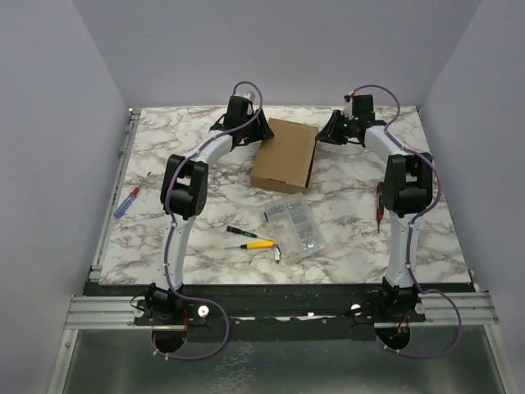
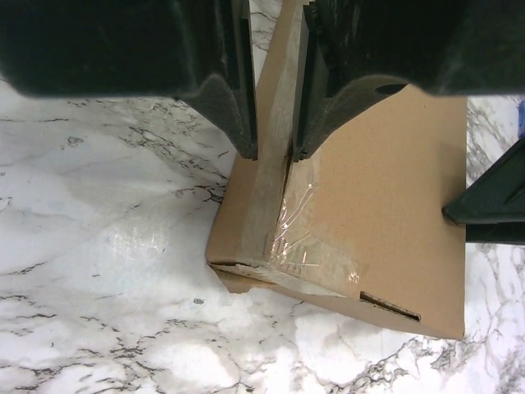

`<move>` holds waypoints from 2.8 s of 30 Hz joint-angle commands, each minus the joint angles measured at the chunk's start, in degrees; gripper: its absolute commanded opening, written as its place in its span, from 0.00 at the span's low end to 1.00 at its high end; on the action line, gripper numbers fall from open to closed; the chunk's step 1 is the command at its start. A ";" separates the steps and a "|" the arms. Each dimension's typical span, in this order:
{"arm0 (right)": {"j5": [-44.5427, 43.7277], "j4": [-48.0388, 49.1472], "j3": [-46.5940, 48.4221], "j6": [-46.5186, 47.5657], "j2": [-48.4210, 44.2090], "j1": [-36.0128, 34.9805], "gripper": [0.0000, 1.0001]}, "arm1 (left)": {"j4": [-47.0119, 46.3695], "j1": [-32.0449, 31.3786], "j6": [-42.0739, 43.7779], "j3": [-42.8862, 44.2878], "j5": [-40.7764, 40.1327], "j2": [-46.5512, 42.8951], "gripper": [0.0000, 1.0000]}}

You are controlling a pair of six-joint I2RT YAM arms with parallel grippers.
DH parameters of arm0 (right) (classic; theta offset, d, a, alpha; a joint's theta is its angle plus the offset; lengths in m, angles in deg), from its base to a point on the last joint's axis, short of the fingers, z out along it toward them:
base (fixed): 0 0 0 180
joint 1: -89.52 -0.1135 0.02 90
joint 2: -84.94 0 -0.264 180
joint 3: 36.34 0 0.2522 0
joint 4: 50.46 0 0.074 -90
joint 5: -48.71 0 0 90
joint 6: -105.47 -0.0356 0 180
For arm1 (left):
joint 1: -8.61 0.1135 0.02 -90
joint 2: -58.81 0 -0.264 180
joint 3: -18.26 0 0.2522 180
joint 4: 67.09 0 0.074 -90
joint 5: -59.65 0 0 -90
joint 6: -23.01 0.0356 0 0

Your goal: Unpack the express box

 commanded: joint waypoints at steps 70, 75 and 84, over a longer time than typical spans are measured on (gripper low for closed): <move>12.63 16.18 -27.60 -10.99 -13.19 -0.38 0.22 | 6.02 -12.97 8.36 -24.70 -17.12 -32.96 0.70; 10.82 9.04 -22.85 -9.55 -18.25 -0.44 0.03 | 6.07 -14.57 7.73 -25.65 -18.10 -35.63 0.70; 8.30 -6.68 -10.37 -5.47 -21.52 -4.91 0.00 | 9.32 -14.70 11.62 -21.79 -20.06 -38.07 0.70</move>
